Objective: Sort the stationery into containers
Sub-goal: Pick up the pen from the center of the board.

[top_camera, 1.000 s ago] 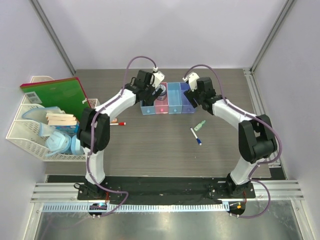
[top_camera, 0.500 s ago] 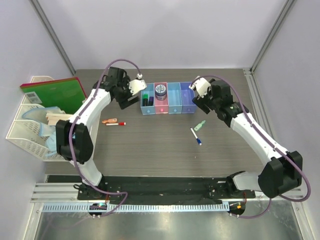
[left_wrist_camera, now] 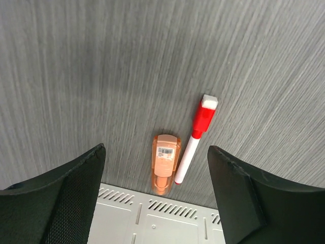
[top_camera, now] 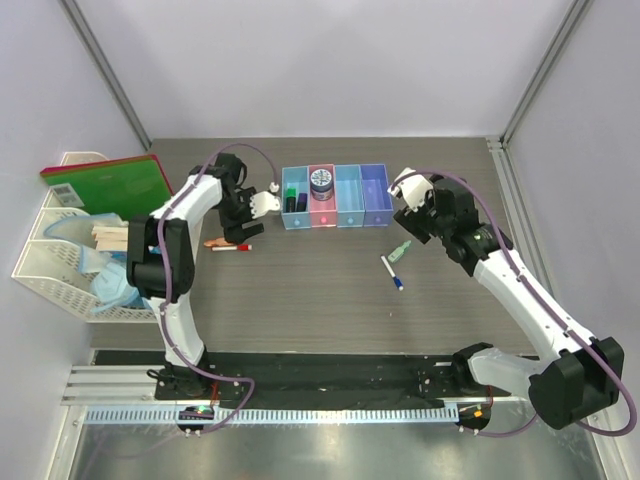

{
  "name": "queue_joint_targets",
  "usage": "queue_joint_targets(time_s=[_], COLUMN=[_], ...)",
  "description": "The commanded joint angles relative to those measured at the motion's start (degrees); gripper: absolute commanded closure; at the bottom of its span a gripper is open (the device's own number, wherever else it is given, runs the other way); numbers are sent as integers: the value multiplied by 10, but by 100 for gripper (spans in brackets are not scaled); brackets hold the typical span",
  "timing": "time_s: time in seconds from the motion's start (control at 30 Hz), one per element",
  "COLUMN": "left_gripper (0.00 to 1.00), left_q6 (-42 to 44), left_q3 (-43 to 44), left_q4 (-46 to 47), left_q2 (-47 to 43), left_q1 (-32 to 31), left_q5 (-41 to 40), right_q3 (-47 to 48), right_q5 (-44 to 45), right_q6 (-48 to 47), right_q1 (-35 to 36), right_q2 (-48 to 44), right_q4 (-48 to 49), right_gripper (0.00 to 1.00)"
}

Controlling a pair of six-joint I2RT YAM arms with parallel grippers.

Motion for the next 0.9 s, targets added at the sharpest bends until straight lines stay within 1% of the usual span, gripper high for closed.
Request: queue_joint_targets(time_s=[0.0, 0.33, 0.87], left_gripper=[19, 20, 22], left_q6=[32, 43, 47], left_q3=[-8, 8, -10], left_q4=[1, 12, 56], left_q2=[9, 36, 74], left_q1=[18, 58, 68], left_q5=[4, 8, 6], right_q3=[-5, -4, 10], right_q5=[6, 5, 3], right_q6=[15, 29, 51], right_q1=[2, 2, 2], right_q2=[-18, -19, -18], right_q4=[-2, -3, -13], right_gripper=[15, 15, 15])
